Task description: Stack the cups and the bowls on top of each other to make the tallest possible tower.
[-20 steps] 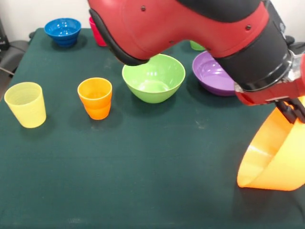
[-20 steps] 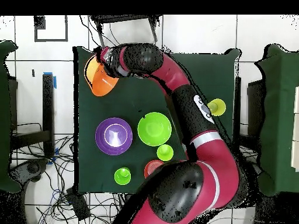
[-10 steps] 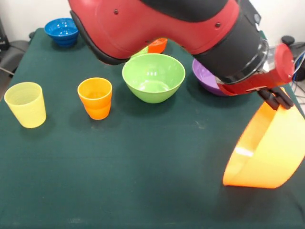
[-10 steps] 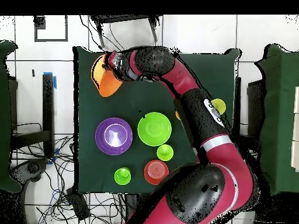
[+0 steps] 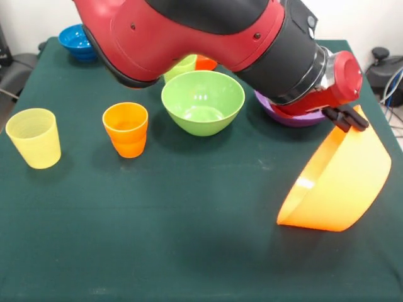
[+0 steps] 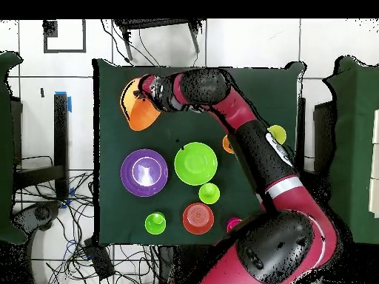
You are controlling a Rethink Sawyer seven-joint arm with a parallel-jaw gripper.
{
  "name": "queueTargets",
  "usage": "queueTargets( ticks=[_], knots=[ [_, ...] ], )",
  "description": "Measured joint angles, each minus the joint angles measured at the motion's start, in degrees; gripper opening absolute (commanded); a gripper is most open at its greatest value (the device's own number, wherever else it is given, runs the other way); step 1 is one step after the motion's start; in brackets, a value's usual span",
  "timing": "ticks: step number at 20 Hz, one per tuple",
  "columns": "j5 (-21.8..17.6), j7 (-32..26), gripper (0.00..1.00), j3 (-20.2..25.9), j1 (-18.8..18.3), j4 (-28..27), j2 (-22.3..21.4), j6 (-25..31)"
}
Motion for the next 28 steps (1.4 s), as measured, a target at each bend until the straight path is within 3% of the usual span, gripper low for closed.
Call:
queueTargets(
  ticks=[9,17,28],
  knots=[
    [-2.5,0.0,0.0,2.9,-0.9,3.2,1.1,-0.5],
    [-5.6,0.0,0.0,5.2,1.3,4.0,1.0,-1.1],
    [-7.4,0.0,0.0,8.3,5.7,-0.4,1.0,-0.9]
  ],
)
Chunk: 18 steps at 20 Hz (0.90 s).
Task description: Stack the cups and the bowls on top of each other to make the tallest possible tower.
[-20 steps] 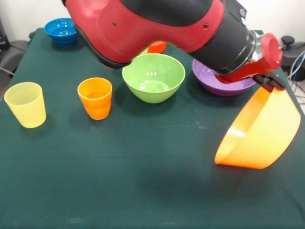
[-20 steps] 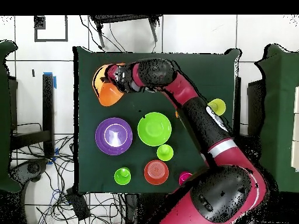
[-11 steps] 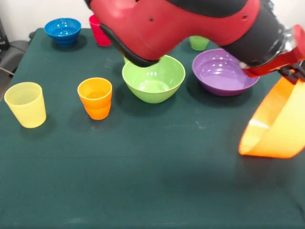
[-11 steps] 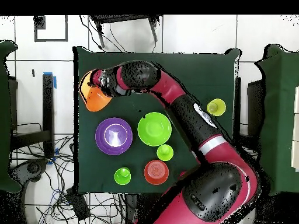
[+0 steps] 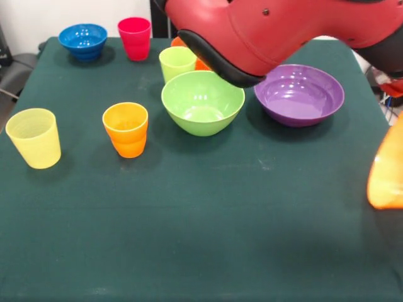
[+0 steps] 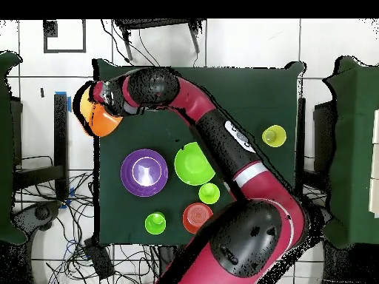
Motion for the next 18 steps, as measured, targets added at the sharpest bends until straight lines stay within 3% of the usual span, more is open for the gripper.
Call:
queueTargets(
  ticks=[9,18],
  knots=[
    [-2.1,-0.6,0.0,1.5,1.7,-7.8,0.7,1.7],
    [-3.0,-3.3,0.0,1.7,3.3,-17.8,3.2,9.6]
  ],
)
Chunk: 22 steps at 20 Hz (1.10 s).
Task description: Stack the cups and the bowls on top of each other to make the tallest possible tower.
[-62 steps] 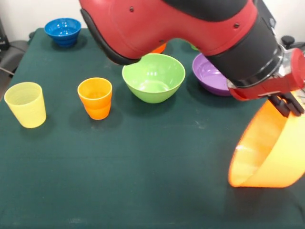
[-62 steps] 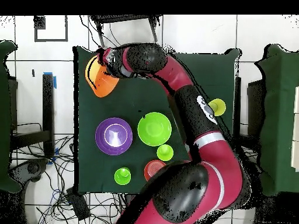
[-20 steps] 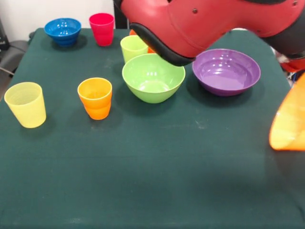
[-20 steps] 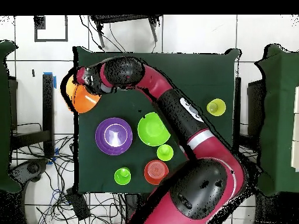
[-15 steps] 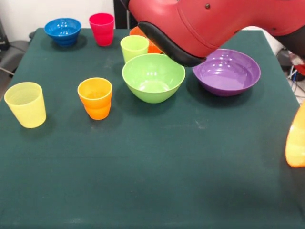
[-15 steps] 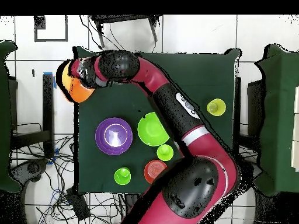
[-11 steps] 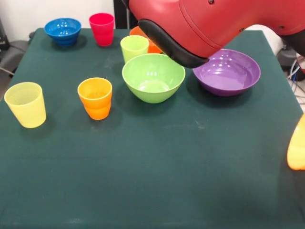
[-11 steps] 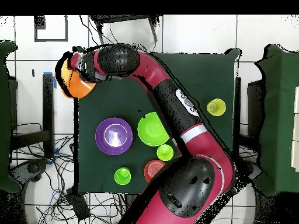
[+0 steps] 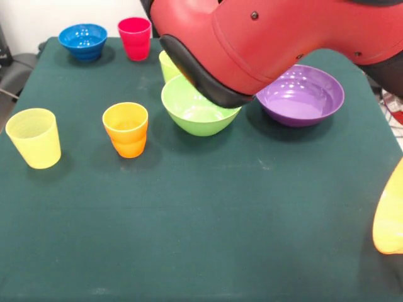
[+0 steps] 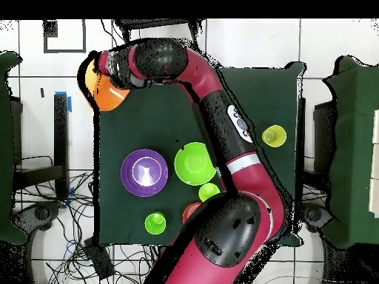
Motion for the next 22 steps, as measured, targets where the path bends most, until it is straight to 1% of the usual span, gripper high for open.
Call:
queueTargets(
  ticks=[2,6,11,16,22],
  knots=[
    [-0.1,-1.3,0.0,0.0,0.6,-2.8,0.8,2.8],
    [-0.4,-2.8,0.0,0.0,0.9,-4.9,1.3,4.9],
    [-0.6,-4.9,0.0,0.0,0.9,-7.2,2.2,5.7],
    [-0.8,-5.6,0.0,0.0,1.2,-9.7,3.3,6.1],
    [-1.0,-7.6,0.0,0.0,1.7,-13.3,5.1,9.1]
  ],
)
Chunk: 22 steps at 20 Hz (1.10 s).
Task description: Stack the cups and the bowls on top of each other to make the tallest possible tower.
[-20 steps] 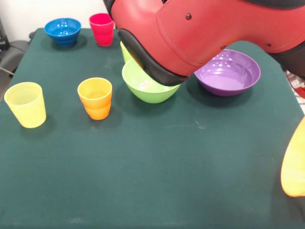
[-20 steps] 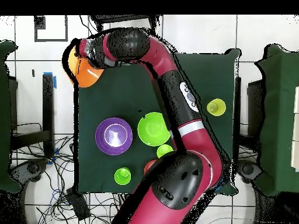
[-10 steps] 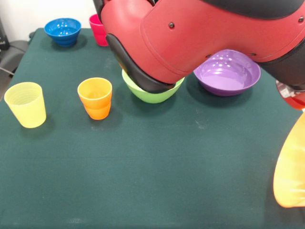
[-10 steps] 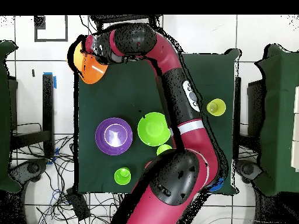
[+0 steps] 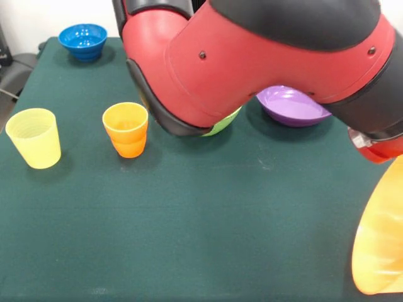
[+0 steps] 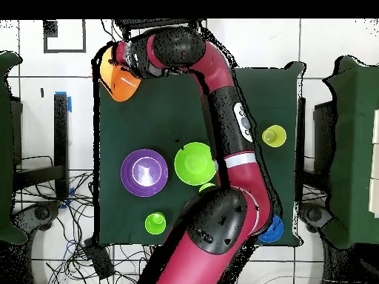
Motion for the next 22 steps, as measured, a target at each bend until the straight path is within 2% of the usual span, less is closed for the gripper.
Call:
queueTargets(
  ticks=[2,8,22],
  knots=[
    [0.0,-1.5,0.0,0.0,0.2,-2.0,1.2,2.3],
    [0.0,-3.4,0.0,0.0,0.0,-2.7,2.6,4.4],
    [0.0,-3.7,0.0,0.0,-3.0,4.5,1.5,4.3]
  ],
)
